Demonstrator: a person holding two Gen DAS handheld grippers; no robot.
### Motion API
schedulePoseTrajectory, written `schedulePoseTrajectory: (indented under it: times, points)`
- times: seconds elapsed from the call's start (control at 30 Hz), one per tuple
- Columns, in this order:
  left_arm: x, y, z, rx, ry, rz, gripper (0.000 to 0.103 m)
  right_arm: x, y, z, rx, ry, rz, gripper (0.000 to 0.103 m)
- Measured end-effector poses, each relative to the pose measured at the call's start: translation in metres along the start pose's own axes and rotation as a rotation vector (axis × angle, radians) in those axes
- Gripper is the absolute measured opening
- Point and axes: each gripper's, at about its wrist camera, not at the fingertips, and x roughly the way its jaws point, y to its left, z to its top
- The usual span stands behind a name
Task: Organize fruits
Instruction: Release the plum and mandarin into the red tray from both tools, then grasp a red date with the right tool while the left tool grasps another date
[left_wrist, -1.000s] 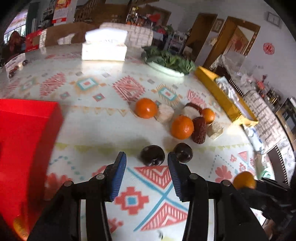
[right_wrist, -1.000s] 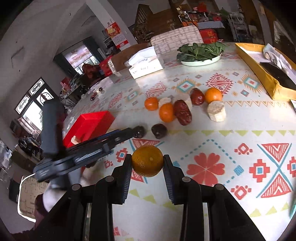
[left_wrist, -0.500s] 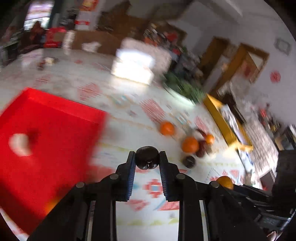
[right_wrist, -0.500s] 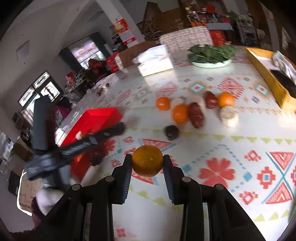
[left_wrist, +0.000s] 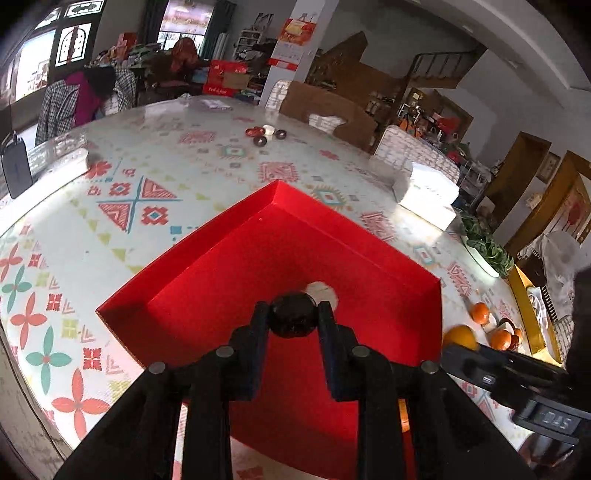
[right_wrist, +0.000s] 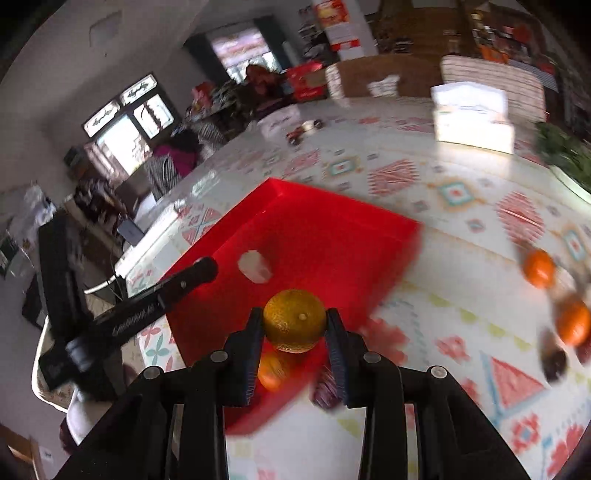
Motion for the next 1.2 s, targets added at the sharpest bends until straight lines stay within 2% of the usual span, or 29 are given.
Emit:
schedulePoseTrajectory:
  times: [0.1,0.17,0.23,0.33,0.4,0.47,0.6,0.87,1.0,1.1,1.2]
  points:
    - [0.002,0.007,-0.001,-0.020,0.018,-0.023,0.030,0.028,0.011,0.010,-0.025,0.036,-0.021,0.037]
    - [0.003,0.009,-0.002,-0.030,0.019,-0.039,0.051,0.036,0.012,0.014,-0.025,0.043,-0.029,0.038]
    - [0.001,0.009,-0.002,-0.030,0.003,-0.045,0.057,0.040,0.013,0.017,-0.017,0.041,-0.021,0.043]
    - [-0.002,0.009,-0.002,-0.036,0.000,-0.061,0.058,0.032,0.008,0.020,-0.001,0.007,-0.026,0.052]
    - [-0.008,0.009,-0.002,-0.048,-0.009,-0.077,0.058,0.022,0.000,0.021,0.018,-0.009,-0.031,0.052]
    - [-0.014,0.010,-0.003,-0.055,-0.022,-0.086,0.063,0.010,-0.005,0.019,0.028,-0.027,-0.029,0.052]
    - [-0.024,0.006,-0.004,-0.064,-0.043,-0.104,0.065,-0.013,-0.021,-0.001,0.006,-0.023,-0.046,0.052]
    - [-0.030,-0.015,-0.009,-0.035,-0.035,-0.130,0.065,0.000,-0.021,-0.041,-0.116,0.075,-0.076,0.052]
    - [-0.034,-0.028,-0.012,-0.009,-0.034,-0.125,0.065,0.016,-0.027,-0.040,-0.100,0.077,-0.084,0.052]
    - [-0.036,-0.037,-0.014,0.005,-0.030,-0.129,0.065,0.016,-0.036,-0.038,-0.056,0.054,-0.072,0.048]
    - [-0.037,-0.049,-0.016,0.033,-0.022,-0.152,0.066,0.010,-0.046,-0.037,0.009,0.037,-0.126,0.043]
